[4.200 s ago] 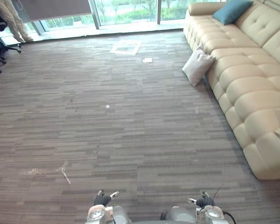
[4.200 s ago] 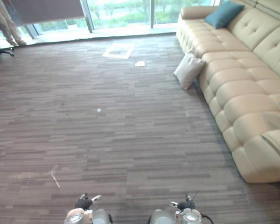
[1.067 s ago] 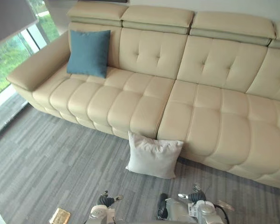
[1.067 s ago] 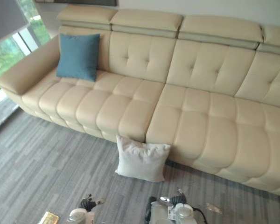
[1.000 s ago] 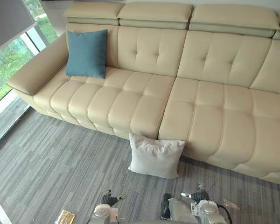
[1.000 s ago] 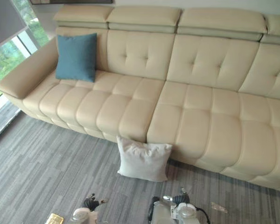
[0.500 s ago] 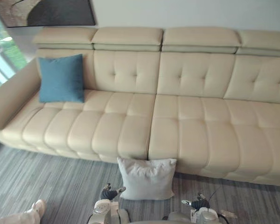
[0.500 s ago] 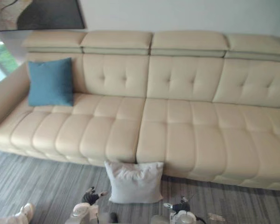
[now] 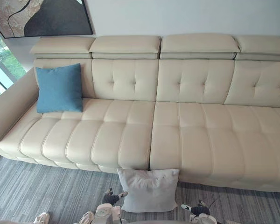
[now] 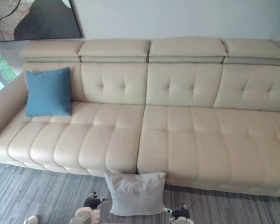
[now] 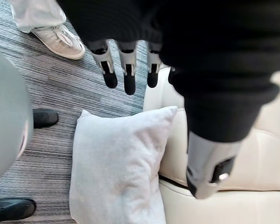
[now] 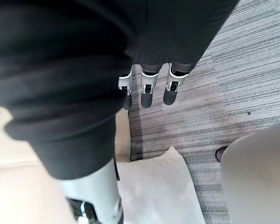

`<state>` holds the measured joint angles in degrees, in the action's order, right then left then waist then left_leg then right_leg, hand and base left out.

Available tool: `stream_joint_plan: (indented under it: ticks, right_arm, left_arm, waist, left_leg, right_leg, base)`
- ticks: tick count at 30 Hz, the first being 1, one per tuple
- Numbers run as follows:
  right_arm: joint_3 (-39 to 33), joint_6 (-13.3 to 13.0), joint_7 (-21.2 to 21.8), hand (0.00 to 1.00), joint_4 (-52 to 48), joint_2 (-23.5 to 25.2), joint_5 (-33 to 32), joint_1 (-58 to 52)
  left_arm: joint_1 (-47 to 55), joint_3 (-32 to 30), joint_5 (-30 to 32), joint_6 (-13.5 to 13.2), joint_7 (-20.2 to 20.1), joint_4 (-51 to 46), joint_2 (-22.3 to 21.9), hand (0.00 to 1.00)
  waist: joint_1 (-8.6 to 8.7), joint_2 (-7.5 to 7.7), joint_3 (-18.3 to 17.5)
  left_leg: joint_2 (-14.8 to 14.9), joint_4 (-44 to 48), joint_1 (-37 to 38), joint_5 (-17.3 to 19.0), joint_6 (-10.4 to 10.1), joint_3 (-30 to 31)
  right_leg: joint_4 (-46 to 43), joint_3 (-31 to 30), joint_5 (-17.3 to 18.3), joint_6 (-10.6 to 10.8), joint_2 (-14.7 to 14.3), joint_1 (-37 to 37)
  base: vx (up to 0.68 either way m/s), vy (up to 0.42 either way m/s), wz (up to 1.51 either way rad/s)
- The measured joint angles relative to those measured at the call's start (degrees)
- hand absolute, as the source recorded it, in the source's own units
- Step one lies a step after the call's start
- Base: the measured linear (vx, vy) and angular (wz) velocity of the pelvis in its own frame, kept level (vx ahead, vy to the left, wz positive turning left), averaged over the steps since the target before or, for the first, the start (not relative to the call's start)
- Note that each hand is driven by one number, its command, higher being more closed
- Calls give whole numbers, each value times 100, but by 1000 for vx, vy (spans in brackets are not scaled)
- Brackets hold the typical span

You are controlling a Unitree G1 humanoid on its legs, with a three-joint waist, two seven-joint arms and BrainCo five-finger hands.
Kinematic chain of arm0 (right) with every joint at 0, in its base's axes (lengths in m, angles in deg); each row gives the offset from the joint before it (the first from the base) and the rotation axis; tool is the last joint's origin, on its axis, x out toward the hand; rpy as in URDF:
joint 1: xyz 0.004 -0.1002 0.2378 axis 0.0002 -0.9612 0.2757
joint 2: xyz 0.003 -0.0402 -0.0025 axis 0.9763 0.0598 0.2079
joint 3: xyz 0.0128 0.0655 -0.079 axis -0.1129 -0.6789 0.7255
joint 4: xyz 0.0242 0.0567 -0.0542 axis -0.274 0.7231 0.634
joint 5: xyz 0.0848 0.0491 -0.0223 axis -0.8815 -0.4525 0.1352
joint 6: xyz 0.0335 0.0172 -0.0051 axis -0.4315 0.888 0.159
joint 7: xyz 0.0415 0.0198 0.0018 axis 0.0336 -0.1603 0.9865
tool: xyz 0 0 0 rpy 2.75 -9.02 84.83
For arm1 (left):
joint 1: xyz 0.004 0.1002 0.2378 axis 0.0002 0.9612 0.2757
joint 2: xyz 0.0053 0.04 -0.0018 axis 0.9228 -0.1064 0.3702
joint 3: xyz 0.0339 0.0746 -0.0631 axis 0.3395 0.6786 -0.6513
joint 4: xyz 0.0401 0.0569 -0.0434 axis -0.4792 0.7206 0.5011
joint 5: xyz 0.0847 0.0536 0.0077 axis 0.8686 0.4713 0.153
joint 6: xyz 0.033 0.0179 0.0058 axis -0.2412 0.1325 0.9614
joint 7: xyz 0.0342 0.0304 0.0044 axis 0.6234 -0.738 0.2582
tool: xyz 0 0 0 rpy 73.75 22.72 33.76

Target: Pick up cushions and gather them together orderly.

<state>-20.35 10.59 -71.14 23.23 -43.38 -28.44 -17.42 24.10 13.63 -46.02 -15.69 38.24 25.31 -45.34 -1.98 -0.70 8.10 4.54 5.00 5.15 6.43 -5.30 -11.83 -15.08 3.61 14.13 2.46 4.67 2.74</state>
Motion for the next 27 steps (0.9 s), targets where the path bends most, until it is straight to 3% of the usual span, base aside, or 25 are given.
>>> stream_joint_plan:
  ticks: [2, 4, 6, 9, 15, 22, 27]
  right_arm:
    - [5, -3, -51, 0, -33, 12, -6, 152]
    - [9, -6, -93, 0, -119, -28, -108, 335]
    - [61, -1, -227, 0, -311, -111, -226, 588]
    - [211, -26, -332, 0, -773, -284, -342, 818]
    - [272, -100, -586, 0, -1286, -329, -633, 1867]
    - [297, -90, -891, 0, -1486, -140, -723, 3286]
    - [454, -104, -951, 0, -1683, -137, -719, 3726]
  left_arm:
    - [-220, -5, -61, 8, 99, -41, 93, 0]
    - [-438, -24, -176, 8, 179, -175, 156, 0]
    - [-683, -132, -376, 4, 323, -394, 264, 0]
    - [-954, -149, -558, -6, 384, -687, 339, 0]
    - [-1967, -150, -826, -132, 610, -1177, 647, 0]
    - [-3101, -147, -928, -132, 768, -1315, 640, 0]
    - [-3432, -78, -925, -131, 833, -1472, 502, 0]
  waist:
    - [-2, 135, 263]
    - [3, 177, 511]
    - [-19, 294, 876]
    - [-21, 323, 1092]
    - [-26, 332, 1532]
    - [-20, 327, 1934]
    - [-13, 316, 2035]
  left_leg:
    - [-2, 389, -484, 49, 21, 2]
    - [87, 1048, -1180, 209, 52, 81]
    - [258, 1947, -2053, 489, 61, 163]
    - [341, 2661, -2842, 702, 89, 221]
    - [405, 3543, -4419, 775, 151, 407]
    - [424, 3988, -5586, 766, 174, 443]
    - [402, 3956, -5750, 764, 176, 439]
  right_leg:
    - [-532, -5, 147, -15, 58, -515]
    - [-952, 57, 204, -39, 55, -1058]
    - [-1484, 94, 350, -136, -6, -1764]
    - [-2090, 113, 530, -144, 23, -2489]
    - [-2914, 156, 590, -187, 69, -3987]
    - [-3369, 102, 580, -194, 108, -5165]
    - [-3370, 109, 580, -194, 134, -5346]
  base:
    - [-128, -61, 2]
    - [-214, -84, 17]
    - [-253, -49, 3]
    - [-175, 1, -1]
    - [-139, 15, 5]
    - [-15, 7, 0]
    - [16, -6, 1]
